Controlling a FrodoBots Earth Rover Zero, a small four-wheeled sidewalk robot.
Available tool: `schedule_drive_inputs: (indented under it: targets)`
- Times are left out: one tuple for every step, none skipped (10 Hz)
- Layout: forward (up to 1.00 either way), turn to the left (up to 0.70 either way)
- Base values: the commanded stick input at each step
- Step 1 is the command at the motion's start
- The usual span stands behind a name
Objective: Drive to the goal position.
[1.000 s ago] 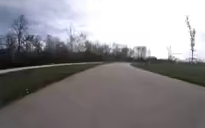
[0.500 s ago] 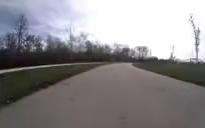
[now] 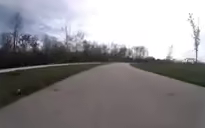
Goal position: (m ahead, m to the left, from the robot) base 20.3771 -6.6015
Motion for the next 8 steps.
schedule_drive_inputs:
  targets:
    - [1.0,-0.02]
    - [1.0,-0.34]
    - [1.0,-0.38]
    - [1.0,-0.36]
    - [1.0,-0.06]
    - [1.0,0.0]
    - [1.0,0.0]
    - [1.0,0.0]
